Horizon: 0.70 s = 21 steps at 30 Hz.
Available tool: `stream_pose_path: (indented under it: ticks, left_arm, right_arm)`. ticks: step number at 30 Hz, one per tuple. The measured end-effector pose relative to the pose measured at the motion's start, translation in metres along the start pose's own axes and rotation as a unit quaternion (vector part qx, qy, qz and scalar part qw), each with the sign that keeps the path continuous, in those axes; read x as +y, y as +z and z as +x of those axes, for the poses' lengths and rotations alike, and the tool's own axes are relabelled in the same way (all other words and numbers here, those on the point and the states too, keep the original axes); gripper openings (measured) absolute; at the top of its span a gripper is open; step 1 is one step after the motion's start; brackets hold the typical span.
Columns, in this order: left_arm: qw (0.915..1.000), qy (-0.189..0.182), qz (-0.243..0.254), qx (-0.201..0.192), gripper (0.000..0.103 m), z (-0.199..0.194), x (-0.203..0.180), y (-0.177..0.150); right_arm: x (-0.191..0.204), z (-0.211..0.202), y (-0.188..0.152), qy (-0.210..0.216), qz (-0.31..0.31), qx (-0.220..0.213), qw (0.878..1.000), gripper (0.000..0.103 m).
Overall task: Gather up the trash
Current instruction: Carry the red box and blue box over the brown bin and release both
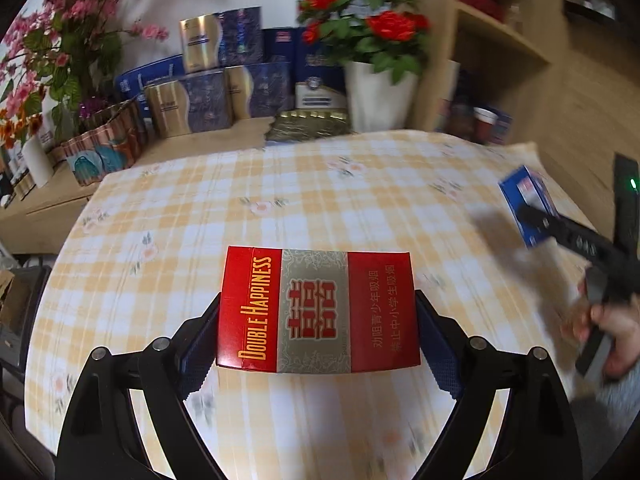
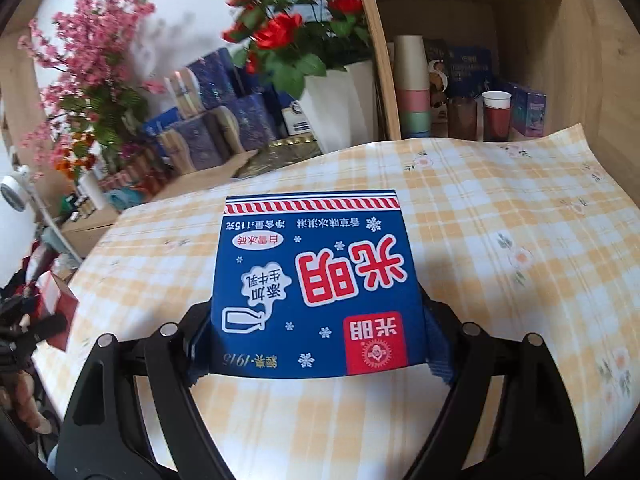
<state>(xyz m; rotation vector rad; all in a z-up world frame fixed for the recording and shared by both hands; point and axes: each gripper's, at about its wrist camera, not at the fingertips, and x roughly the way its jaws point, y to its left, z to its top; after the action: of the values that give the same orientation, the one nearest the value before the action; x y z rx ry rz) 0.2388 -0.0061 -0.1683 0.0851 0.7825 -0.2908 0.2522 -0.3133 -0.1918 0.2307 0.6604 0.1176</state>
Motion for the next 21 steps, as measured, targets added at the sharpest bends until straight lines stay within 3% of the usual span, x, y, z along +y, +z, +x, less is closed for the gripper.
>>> stream_pose_path:
  ticks: [10, 15, 21]
  left_arm:
    - [0.9975, -0.067, -0.019, 0.012, 0.086, -0.061, -0.03, -0.073]
    - [0.9959, -0.089, -0.005, 0.019, 0.086, -0.082, -0.053, -0.104]
    - [0.9902, -0.12, 0.027, 0.066, 0.086, -0.086, -0.08, -0.144]
  right_arm:
    - [0.02, -0.119, -0.08, 0.002, 0.014, 0.005, 1.0, 0.082]
    - [0.029, -0.156, -0.115, -0.004, -0.01, 0.015, 1.0, 0.082]
    - [0.033, -0.18, -0.136, 0.012, -0.008, 0.022, 1.0, 0.082]
